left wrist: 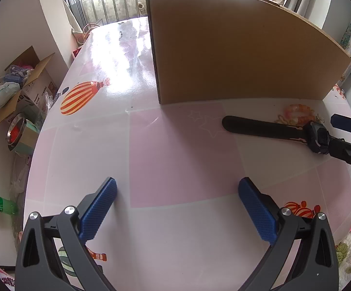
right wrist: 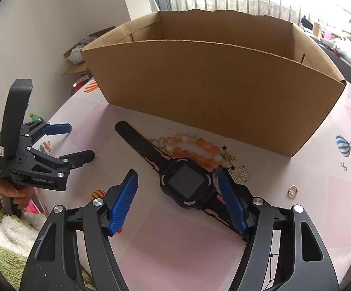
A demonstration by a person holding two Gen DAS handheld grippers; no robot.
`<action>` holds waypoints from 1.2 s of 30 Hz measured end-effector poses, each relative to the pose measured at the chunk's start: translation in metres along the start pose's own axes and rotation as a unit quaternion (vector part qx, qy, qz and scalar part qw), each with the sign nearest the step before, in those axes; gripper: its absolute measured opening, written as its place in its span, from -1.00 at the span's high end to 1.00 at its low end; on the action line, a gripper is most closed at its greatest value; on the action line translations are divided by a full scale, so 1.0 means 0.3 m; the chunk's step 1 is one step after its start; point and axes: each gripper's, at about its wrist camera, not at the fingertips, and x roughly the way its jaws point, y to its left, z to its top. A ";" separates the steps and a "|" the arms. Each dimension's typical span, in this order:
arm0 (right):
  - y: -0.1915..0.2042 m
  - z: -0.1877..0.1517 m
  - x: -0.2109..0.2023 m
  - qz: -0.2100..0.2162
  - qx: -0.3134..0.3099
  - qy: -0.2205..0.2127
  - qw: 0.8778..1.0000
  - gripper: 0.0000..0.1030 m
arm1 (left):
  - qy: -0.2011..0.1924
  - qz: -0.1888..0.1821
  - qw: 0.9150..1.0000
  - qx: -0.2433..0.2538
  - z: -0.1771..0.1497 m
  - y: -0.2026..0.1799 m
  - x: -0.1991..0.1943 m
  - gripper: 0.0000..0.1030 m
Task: Organize jewelry
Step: 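Move the right tool back to the black smartwatch, then close the right tool on the smartwatch face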
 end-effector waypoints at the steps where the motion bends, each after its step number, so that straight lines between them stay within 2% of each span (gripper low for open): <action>1: 0.002 0.001 0.010 0.003 -0.002 0.007 1.000 -0.19 | -0.001 0.000 1.000 0.000 0.000 -0.001 0.000 -0.92; 2: 0.007 0.005 0.023 0.004 -0.003 0.016 1.000 -0.13 | -0.001 0.000 1.000 0.000 0.001 -0.001 0.001 -0.92; 6: 0.010 0.008 0.042 0.006 -0.012 0.030 0.999 -0.11 | -0.004 0.000 1.000 0.000 0.001 0.000 0.004 -0.92; 11: 0.021 0.004 0.063 0.009 -0.012 0.032 0.999 -0.03 | -0.010 0.001 1.000 0.000 -0.005 -0.008 0.001 -0.92; 17: 0.128 -0.030 0.067 -0.011 -0.074 0.030 0.997 0.07 | -0.017 -0.002 1.000 0.002 -0.007 -0.010 -0.003 -0.92; 20: 0.174 -0.055 0.057 -0.014 -0.099 0.029 0.995 0.18 | -0.021 -0.006 1.000 0.000 -0.012 -0.006 -0.014 -0.90; 24: 0.203 -0.065 0.050 -0.016 -0.106 0.034 0.994 0.19 | -0.046 -0.057 0.997 -0.013 -0.016 0.007 -0.065 -0.77; 28: 0.222 -0.052 0.064 -0.021 -0.103 0.024 0.994 0.15 | -0.071 -0.112 0.991 -0.016 0.007 -0.007 -0.109 -0.65; 31: 0.238 -0.041 0.096 -0.020 -0.104 0.014 0.994 0.08 | -0.069 -0.158 0.985 -0.024 0.027 -0.018 -0.115 -0.43; 36: 0.246 -0.018 0.118 -0.021 -0.107 0.003 0.994 0.07 | -0.036 -0.219 0.974 -0.041 0.049 -0.039 -0.080 -0.17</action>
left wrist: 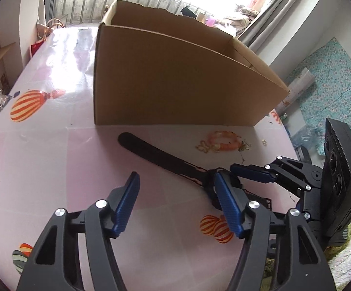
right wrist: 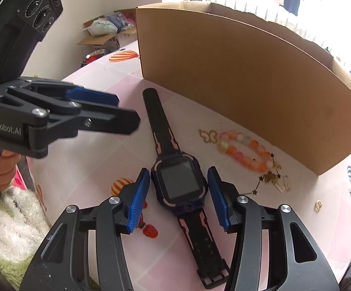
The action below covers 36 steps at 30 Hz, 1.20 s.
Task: Organize jewelry
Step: 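Close the right tool on the smartwatch face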
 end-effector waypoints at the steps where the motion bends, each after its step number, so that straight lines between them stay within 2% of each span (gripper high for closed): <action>1: -0.001 0.002 0.006 0.001 0.000 0.001 1.000 0.07 | 0.006 -0.009 1.000 -0.006 -0.001 -0.001 0.007 -0.15; 5: -0.029 -0.002 0.008 0.019 0.015 0.003 1.000 0.11 | 0.027 -0.040 0.998 -0.035 0.004 0.007 0.034 -0.13; 8: -0.067 0.007 0.018 0.054 0.051 0.001 0.997 0.11 | 0.037 -0.070 0.995 -0.064 0.010 0.022 0.044 -0.11; 12: -0.177 0.002 0.026 0.139 0.140 -0.003 0.980 0.11 | 0.055 -0.112 0.986 -0.108 0.011 0.048 0.076 -0.10; 15: -0.226 -0.008 0.034 0.178 0.179 -0.006 0.968 0.12 | 0.062 -0.139 0.978 -0.142 0.013 0.065 0.101 -0.10; 17: -0.232 -0.011 0.034 0.184 0.182 -0.009 0.966 0.12 | 0.062 -0.151 0.973 -0.161 0.019 0.074 0.116 -0.08; 21: -0.225 -0.022 0.012 0.180 0.170 -0.014 0.969 0.12 | 0.056 -0.164 0.965 -0.199 0.043 0.089 0.159 0.10; 24: -0.225 -0.041 -0.021 0.183 0.163 -0.016 0.969 0.12 | 0.048 -0.148 0.967 -0.202 0.062 0.091 0.167 0.30; 26: -0.222 -0.047 -0.031 0.183 0.153 -0.016 0.971 0.12 | 0.042 -0.115 0.975 -0.185 0.075 0.083 0.156 0.49; 29: -0.196 -0.052 -0.049 0.169 0.119 -0.015 0.978 0.12 | 0.031 -0.043 0.990 -0.129 0.085 0.046 0.123 0.65; 31: -0.175 -0.055 -0.059 0.154 0.093 -0.016 0.983 0.12 | 0.034 -0.009 0.995 -0.091 0.077 0.009 0.117 0.74; 34: -0.149 -0.056 -0.072 0.134 0.064 -0.016 0.989 0.11 | 0.034 0.053 0.998 -0.017 0.059 -0.069 0.102 0.76; 36: -0.137 -0.058 -0.079 0.125 0.058 -0.014 0.990 0.11 | 0.033 0.097 0.994 0.042 0.035 -0.131 0.092 0.76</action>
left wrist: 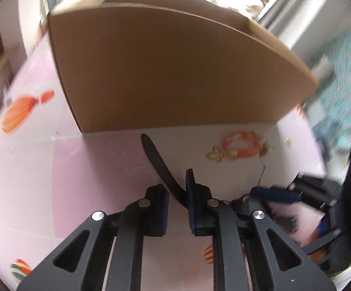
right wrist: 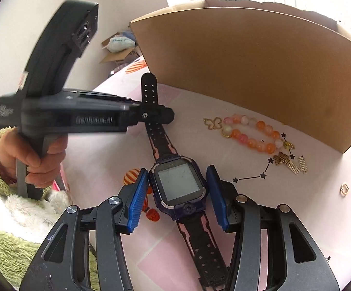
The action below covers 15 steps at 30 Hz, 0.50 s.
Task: Organize jewelry
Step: 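Close the right tool on the smartwatch face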
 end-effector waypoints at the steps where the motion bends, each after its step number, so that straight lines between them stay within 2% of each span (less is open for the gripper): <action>1: 0.001 -0.001 -0.004 -0.004 0.005 0.001 1.000 0.10 | -0.001 0.016 1.000 0.021 -0.010 -0.025 -0.005 0.76; 4: -0.028 -0.018 -0.040 -0.016 0.041 0.003 0.999 0.00 | -0.005 0.051 0.997 0.063 -0.041 -0.079 -0.011 0.76; 7: -0.070 -0.061 -0.135 -0.032 0.100 -0.015 0.994 -0.04 | -0.011 0.072 0.993 0.088 -0.081 -0.089 -0.003 0.75; 12: -0.143 -0.179 -0.298 -0.057 0.208 -0.035 0.976 -0.04 | -0.020 0.080 0.991 0.101 -0.122 -0.078 -0.017 0.75; 15: -0.175 -0.232 -0.325 -0.065 0.257 -0.038 0.963 -0.04 | -0.024 0.078 0.991 0.101 -0.118 -0.096 0.003 0.75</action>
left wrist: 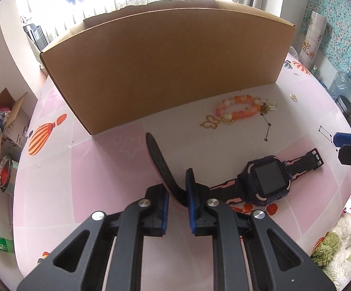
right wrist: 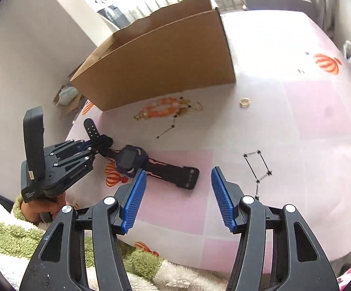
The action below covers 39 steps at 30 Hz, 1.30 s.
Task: Organize jewelry
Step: 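Close the right tool on the smartwatch face, then lift the smartwatch into the box and open the right tool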
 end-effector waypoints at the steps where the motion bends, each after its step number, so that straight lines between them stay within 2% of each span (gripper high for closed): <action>1: -0.011 -0.005 0.004 0.001 0.015 0.001 1.000 -0.04 | -0.001 -0.001 1.000 -0.002 0.001 0.000 0.001 0.75; 4: -0.067 0.028 0.069 0.007 0.064 0.013 0.998 0.15 | -0.004 -0.003 1.000 -0.002 0.001 -0.003 0.008 0.75; 6: -0.054 0.035 0.127 0.017 0.084 0.012 0.996 0.21 | -0.006 -0.003 1.000 -0.001 -0.003 -0.002 0.005 0.75; 10: -0.041 0.045 0.154 0.024 0.093 0.017 0.995 0.34 | -0.008 -0.007 1.000 -0.006 -0.009 0.018 -0.013 0.75; 11: -0.044 0.043 0.155 0.033 0.100 0.020 0.994 0.42 | -0.009 -0.007 1.000 -0.007 -0.009 0.018 -0.013 0.75; 15: -0.059 0.040 0.167 0.051 0.131 0.019 0.990 0.49 | -0.011 -0.011 1.000 -0.009 -0.011 0.023 -0.014 0.75; 17: -0.084 0.038 0.162 0.076 0.159 0.016 0.984 0.57 | -0.011 -0.013 1.000 -0.009 -0.011 0.025 -0.013 0.75; 19: -0.119 0.030 0.165 0.143 0.204 0.015 0.968 0.74 | -0.012 -0.014 1.000 -0.008 -0.011 0.025 -0.014 0.75; 21: -0.136 0.026 0.163 0.171 0.227 0.011 0.959 0.74 | -0.011 -0.015 1.000 -0.007 -0.010 0.025 -0.014 0.75; 24: -0.120 0.031 0.170 0.149 0.214 0.013 0.965 0.74 | -0.012 -0.017 1.000 -0.007 -0.011 0.027 -0.014 0.75; 29: -0.083 0.041 0.178 0.113 0.182 0.017 0.977 0.90 | -0.014 -0.016 1.000 -0.006 -0.011 0.027 -0.014 0.75; 34: -0.004 0.045 0.174 0.047 0.110 0.003 0.993 0.93 | -0.019 -0.005 1.000 0.004 -0.015 0.016 -0.018 0.74; 39: 0.115 0.074 0.098 0.028 0.027 -0.034 0.999 0.94 | -0.042 0.002 0.999 0.023 -0.008 -0.010 -0.069 0.84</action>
